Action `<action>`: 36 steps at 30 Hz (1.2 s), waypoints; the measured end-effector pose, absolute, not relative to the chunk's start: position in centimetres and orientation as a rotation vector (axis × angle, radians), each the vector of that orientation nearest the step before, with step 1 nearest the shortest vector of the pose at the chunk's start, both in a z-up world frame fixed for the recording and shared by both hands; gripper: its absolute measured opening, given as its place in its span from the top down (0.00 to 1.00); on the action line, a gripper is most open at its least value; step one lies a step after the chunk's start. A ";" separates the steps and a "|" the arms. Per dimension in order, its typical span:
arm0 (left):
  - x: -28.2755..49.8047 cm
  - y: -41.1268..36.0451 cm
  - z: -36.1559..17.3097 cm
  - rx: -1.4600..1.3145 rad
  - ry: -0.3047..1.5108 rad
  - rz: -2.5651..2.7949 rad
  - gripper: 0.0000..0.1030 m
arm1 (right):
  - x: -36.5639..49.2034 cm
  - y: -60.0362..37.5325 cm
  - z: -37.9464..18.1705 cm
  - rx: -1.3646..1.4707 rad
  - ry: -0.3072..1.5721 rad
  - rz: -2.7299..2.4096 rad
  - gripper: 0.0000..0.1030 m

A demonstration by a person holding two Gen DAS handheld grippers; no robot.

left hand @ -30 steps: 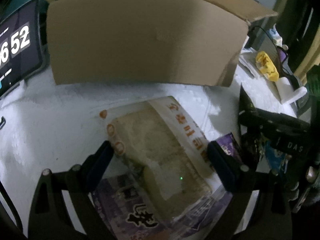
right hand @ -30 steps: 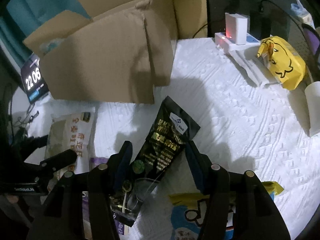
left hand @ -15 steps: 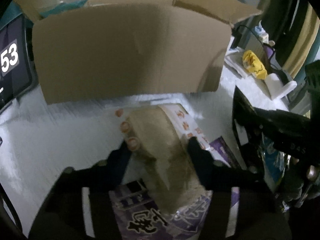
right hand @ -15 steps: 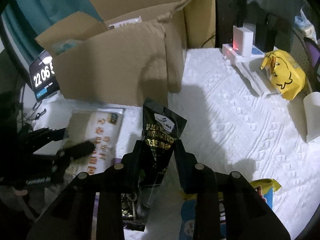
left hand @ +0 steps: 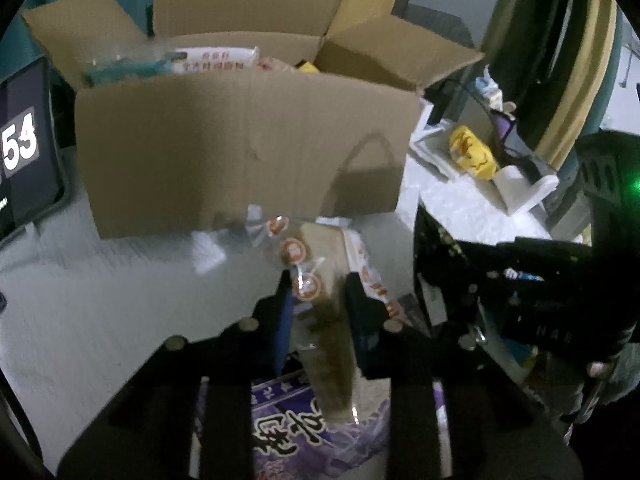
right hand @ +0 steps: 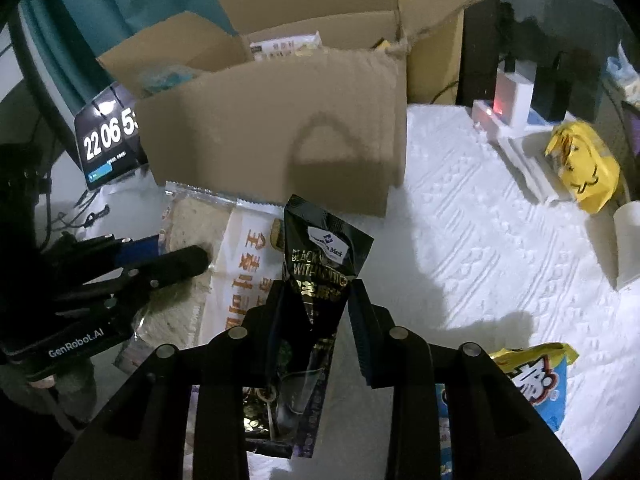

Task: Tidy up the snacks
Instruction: 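Carry the bread pack to the box while the right tool carries the black pouch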

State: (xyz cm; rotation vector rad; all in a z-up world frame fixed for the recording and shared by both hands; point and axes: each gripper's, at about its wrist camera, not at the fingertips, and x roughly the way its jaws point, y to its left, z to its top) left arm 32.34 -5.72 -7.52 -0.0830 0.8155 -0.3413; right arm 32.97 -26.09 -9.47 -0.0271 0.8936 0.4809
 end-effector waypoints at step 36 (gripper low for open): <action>39.7 1.3 7.1 0.016 0.436 -0.246 0.79 | 39.6 -24.9 5.0 -0.050 0.526 0.442 0.72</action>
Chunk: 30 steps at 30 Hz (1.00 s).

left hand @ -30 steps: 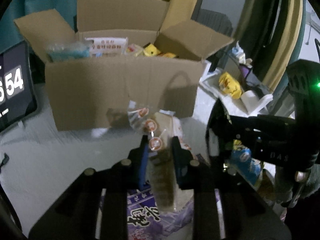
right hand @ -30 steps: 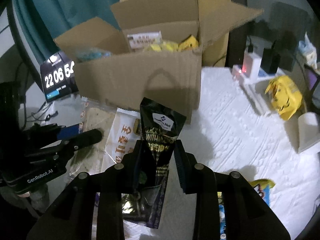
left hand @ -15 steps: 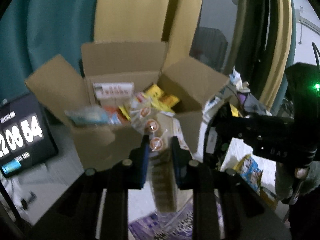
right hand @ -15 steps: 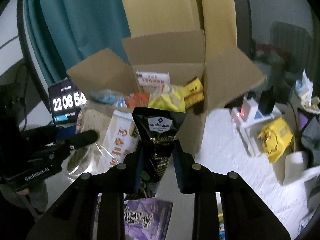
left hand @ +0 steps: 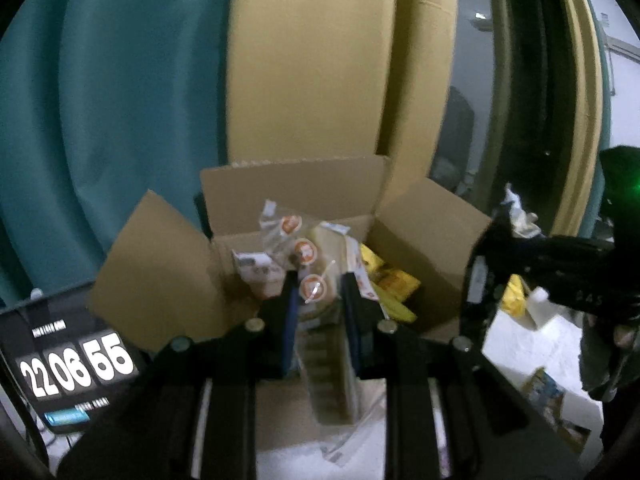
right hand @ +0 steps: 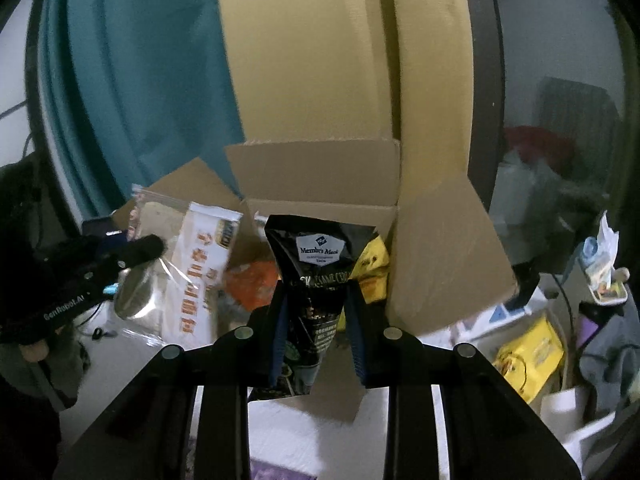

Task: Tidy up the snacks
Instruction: 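Carry the bread pack to the box while the right tool carries the black pouch, then open both tools over the box to drop the bread pack and pouch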

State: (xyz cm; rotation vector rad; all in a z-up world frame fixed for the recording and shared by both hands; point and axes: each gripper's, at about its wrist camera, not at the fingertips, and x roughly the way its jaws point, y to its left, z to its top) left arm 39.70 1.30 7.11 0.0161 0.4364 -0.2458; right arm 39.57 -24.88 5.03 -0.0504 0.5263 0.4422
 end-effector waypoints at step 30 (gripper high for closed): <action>43.3 3.2 6.7 -0.051 0.440 -0.139 0.13 | 46.1 -23.8 6.1 -0.097 0.485 0.358 0.55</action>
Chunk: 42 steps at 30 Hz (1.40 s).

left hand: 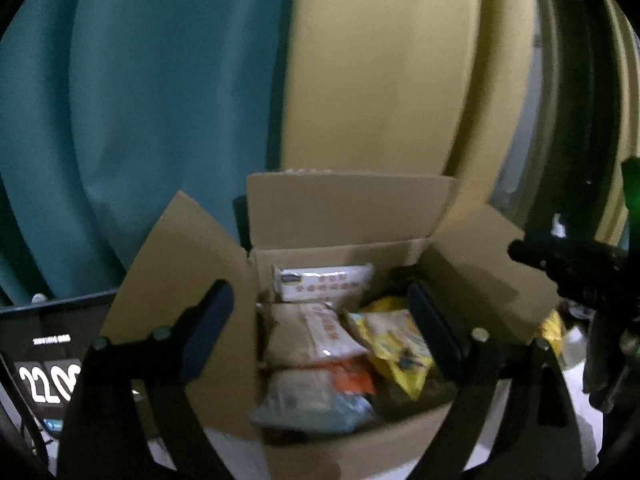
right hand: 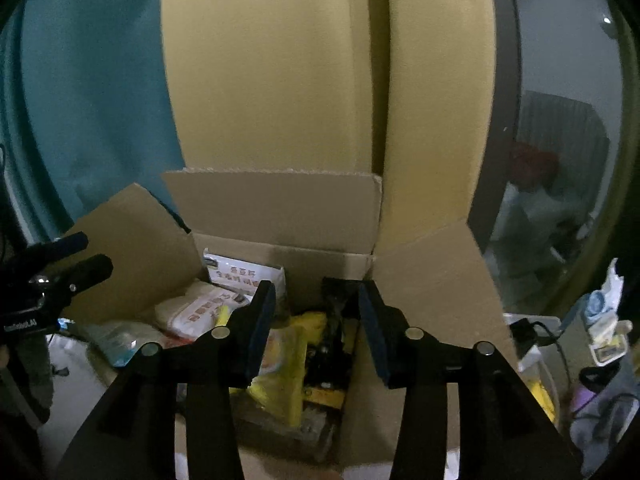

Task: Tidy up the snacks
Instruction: 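Open both tools over the box to drop the bread pack and pouch, then move both tools back to the remaining snacks on the table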

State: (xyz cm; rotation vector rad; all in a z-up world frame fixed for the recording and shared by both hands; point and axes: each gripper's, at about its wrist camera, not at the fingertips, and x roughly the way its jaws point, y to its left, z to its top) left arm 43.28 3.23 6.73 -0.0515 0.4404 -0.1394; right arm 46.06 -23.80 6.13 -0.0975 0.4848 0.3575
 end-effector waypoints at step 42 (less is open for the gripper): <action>21.5 -8.5 -5.9 -0.009 0.739 -0.383 0.13 | 19.1 -38.6 -6.5 0.054 0.710 0.238 0.22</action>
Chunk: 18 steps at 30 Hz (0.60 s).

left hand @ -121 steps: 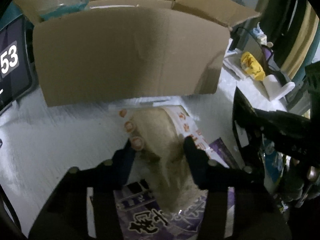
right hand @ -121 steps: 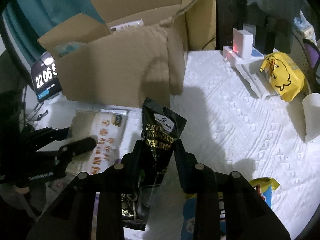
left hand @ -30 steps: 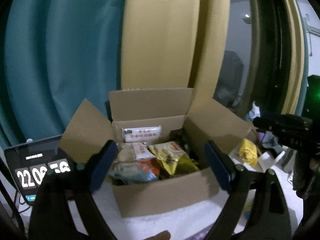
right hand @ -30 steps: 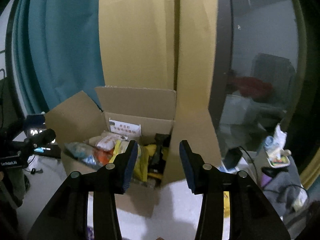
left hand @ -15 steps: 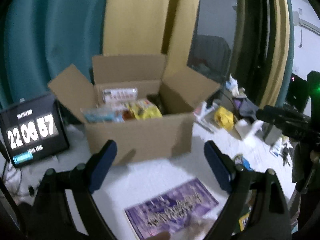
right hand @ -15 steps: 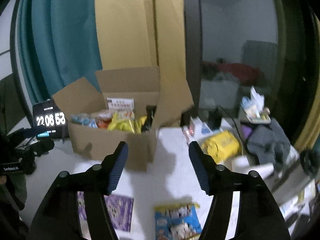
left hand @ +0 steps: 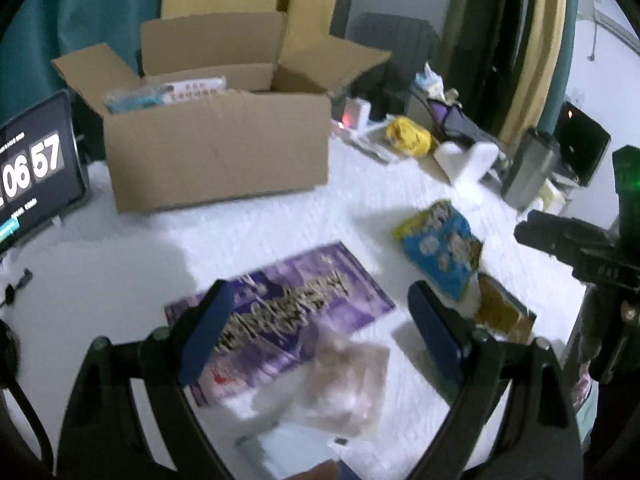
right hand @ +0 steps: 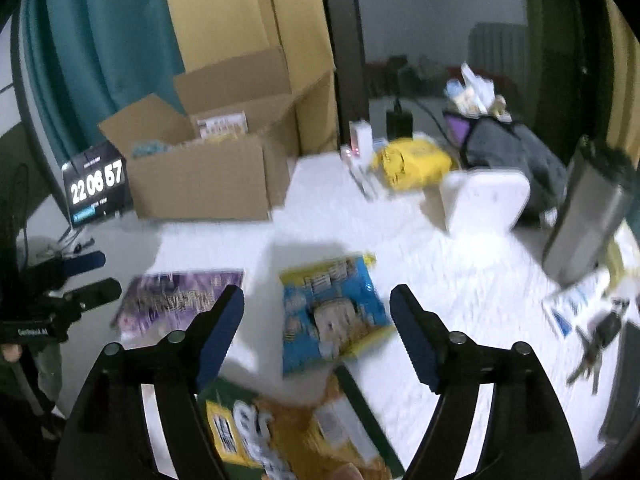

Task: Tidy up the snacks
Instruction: 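Move both tools back to the remaining snacks on the table, then grasp the clear pack of white snacks with the left tool while the right tool grasps the green-and-yellow chip bag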

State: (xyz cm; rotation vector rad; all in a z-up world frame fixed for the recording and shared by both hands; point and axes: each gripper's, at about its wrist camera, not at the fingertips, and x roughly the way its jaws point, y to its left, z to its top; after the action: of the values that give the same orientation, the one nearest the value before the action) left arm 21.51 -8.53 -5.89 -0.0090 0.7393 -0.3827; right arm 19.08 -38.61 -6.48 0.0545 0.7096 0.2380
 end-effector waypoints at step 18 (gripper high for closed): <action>20.5 -12.2 -12.9 0.154 0.948 -0.434 0.13 | 16.1 -39.1 -14.6 0.103 0.851 0.394 0.14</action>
State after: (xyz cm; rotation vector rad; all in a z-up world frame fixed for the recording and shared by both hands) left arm 20.49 -12.20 -12.90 0.1542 0.9481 -0.4345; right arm 16.12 -39.12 -14.62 0.1027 0.8514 0.3937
